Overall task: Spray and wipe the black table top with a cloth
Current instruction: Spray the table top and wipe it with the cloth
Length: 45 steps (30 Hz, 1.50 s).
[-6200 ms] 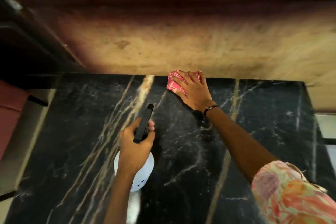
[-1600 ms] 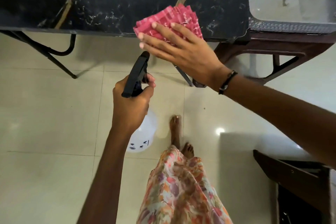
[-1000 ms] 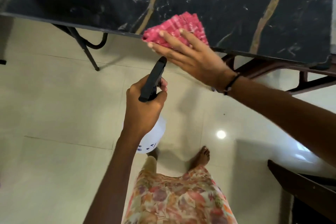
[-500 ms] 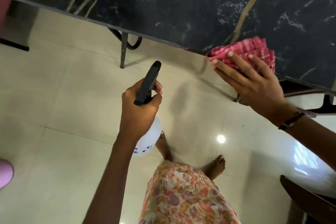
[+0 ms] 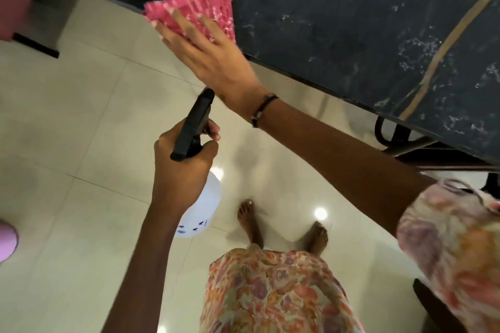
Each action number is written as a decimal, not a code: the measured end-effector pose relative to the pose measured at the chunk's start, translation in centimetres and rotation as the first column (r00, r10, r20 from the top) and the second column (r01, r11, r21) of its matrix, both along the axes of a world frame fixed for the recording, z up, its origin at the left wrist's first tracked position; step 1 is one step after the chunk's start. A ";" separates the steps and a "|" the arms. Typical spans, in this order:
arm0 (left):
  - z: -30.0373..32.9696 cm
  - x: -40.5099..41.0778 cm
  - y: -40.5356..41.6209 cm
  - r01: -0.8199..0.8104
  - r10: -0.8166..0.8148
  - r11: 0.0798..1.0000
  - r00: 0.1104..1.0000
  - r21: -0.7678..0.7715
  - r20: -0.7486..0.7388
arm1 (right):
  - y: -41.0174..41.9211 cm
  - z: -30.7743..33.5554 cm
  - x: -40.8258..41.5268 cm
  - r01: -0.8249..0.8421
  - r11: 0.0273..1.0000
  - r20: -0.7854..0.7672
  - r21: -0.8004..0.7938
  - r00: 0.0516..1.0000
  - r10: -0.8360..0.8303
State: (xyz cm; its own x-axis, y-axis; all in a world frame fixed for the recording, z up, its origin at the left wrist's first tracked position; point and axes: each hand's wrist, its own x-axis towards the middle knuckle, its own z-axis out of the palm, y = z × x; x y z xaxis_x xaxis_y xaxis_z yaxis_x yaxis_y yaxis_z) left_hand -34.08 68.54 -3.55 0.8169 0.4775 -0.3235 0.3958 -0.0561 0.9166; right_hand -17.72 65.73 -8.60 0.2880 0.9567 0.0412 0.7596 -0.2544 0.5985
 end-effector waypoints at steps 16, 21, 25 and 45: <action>0.9 1.1 8.9 -0.195 0.195 0.981 0.979 -0.011 0.051 | 6.8 1.9 0.2 0.023 0.999 -0.112 0.035 0.994 -0.019; 0.5 2.1 12.3 -0.207 0.207 0.978 0.978 0.007 0.028 | 13.8 2.3 1.2 -0.015 1.000 -0.246 0.001 0.969 0.014; 0.6 3.4 15.3 -0.211 0.211 0.977 0.977 0.013 0.005 | 9.4 2.5 1.4 0.048 0.999 -0.184 -0.024 0.982 -0.052; 3.7 10.1 25.7 -0.266 0.263 0.962 0.964 0.055 0.046 | 18.0 5.2 13.5 0.248 0.961 -0.751 0.123 0.657 -0.073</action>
State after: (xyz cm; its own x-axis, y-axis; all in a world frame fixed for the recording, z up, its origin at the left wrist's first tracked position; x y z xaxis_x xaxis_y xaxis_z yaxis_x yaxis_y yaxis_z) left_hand -23.96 94.26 0.14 0.6700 0.6959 -0.2586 0.3689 -0.0098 0.9294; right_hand -4.19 83.75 -3.42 0.4556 0.8873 -0.0717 0.8620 -0.4599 -0.2131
